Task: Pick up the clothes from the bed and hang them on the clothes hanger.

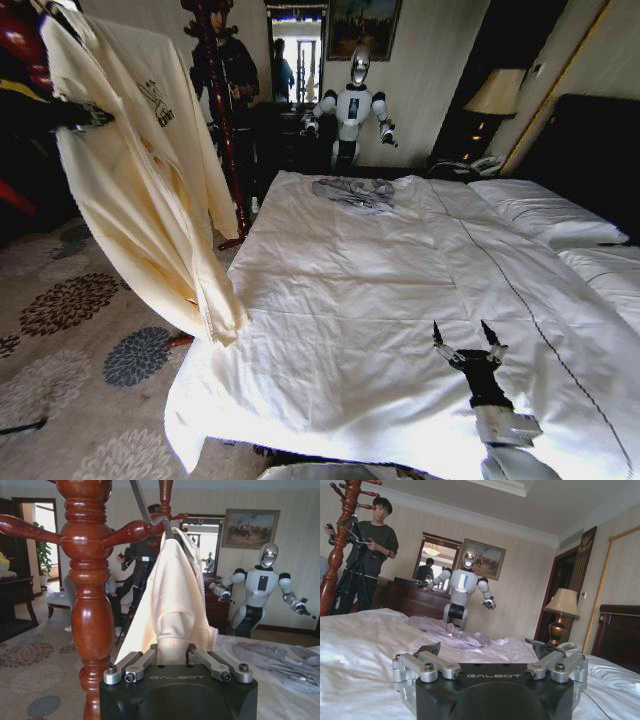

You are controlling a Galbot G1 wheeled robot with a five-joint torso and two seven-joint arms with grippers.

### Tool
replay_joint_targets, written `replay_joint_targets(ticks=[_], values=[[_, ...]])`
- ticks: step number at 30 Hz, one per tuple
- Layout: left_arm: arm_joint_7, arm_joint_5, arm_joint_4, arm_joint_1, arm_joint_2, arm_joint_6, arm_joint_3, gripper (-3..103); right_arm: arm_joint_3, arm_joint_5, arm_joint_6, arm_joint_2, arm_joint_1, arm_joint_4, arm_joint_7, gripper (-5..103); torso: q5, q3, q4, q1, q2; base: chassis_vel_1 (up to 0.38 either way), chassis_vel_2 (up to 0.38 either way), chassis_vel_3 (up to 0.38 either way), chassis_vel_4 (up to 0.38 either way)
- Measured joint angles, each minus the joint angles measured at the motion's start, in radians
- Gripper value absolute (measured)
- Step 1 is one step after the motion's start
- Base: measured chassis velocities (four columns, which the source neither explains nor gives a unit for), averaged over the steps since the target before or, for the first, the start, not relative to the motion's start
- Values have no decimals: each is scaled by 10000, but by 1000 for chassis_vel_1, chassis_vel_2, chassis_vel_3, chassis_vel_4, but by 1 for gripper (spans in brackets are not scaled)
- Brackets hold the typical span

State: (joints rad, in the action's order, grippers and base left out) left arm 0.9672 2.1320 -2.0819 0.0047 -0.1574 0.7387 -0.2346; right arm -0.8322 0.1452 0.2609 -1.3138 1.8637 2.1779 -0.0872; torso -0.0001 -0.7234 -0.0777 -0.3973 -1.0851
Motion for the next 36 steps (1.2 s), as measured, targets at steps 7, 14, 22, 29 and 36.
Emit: replay_joint_targets(ticks=[7,14,22,29,36], values=[[182,37,143,53,-159,0,4,17,0,0,0,0,0,0,0,100,2,-1,-2,0,0,0,0,0,0],[93,40,798,-112,-279,-7,210,17,0,0,0,0,-1,0,0,100,1,-1,-2,0,0,0,0,0,0],[-230,-171,1422,-247,-575,-15,444,17,0,0,0,1,0,0,0,100,0,0,-1,1,0,0,0,0,0],[-412,-664,1967,-797,-1656,-22,1020,17,1,0,0,0,0,0,0,100,0,-1,-2,0,0,0,0,0,0],[-343,-1024,2333,-1478,-2540,-26,1834,17,0,0,0,1,0,0,0,100,2,-2,-3,-1,1,0,0,0,0]])
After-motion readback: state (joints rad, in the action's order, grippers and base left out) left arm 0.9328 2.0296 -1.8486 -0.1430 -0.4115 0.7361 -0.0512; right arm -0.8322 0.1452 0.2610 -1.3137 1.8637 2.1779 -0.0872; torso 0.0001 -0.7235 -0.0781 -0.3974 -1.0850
